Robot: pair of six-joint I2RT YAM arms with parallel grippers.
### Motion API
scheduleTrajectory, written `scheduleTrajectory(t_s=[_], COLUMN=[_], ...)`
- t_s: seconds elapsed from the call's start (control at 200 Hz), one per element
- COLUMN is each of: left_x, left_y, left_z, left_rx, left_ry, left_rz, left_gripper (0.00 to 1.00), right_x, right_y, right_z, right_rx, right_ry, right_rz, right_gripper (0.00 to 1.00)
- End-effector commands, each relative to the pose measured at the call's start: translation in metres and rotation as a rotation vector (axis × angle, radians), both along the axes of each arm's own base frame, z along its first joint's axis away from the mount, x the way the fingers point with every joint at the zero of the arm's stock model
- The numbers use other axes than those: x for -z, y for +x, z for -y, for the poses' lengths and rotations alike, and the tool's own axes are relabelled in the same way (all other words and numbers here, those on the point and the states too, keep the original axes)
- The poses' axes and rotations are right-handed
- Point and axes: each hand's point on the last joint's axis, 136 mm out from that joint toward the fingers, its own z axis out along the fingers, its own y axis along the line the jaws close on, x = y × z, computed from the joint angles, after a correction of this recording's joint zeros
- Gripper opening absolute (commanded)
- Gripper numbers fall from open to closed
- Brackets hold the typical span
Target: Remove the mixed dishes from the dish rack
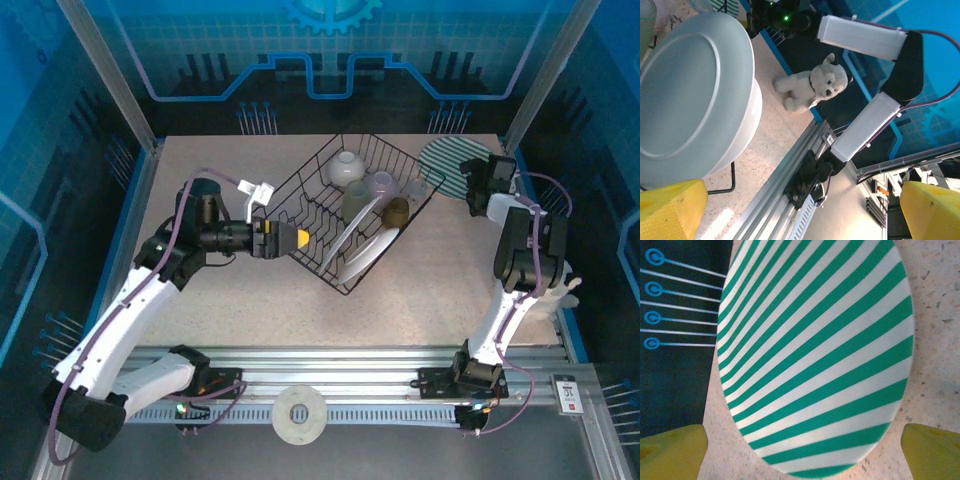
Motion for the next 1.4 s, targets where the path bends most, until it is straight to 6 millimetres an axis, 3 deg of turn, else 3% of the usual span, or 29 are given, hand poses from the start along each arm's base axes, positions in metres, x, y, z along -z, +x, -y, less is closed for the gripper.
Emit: scheduleTrajectory(t_s=[0.0, 0.295, 0.63, 0.911, 1.091, 1.246, 1.276, 1.391], left_x=[0.0, 0.019, 0.041, 0.063, 0.069, 0.075, 0.077, 0.08], left_y=[-0.001, 0.0, 0.018, 0.04, 0.055, 0.067, 0.069, 0.074], left_z=[0.003, 0.017, 0.04, 0.069, 0.083, 0.087, 0.087, 0.089], left_rx=[0.001, 0.016, -0.001, -0.035, -0.082, -0.142, -0.15, -0.179], left_ry=[0.076, 0.313, 0.596, 0.78, 0.854, 0.924, 0.934, 0.955], left_rz=[0.045, 0.116, 0.251, 0.366, 0.435, 0.469, 0.473, 0.484], left_gripper=[0.99, 0.99, 0.97, 0.92, 0.84, 0.78, 0.76, 0.73], right_x=[-0.034, -0.076, -0.134, -0.197, -0.228, -0.241, -0.231, -0.224], right_y=[-0.005, -0.033, -0.085, -0.15, -0.208, -0.252, -0.26, -0.296], right_z=[-0.009, -0.027, -0.053, -0.098, -0.128, -0.16, -0.167, -0.189], right_rx=[-0.052, -0.139, -0.244, -0.415, -0.522, -0.657, -0.691, -0.799], right_ry=[-0.054, -0.138, -0.235, -0.372, -0.409, -0.359, -0.33, -0.299], right_rz=[-0.007, 0.029, 0.119, 0.233, 0.366, 0.497, 0.502, 0.552], right_gripper=[1.0, 1.0, 1.0, 1.0, 1.0, 1.0, 1.0, 1.0])
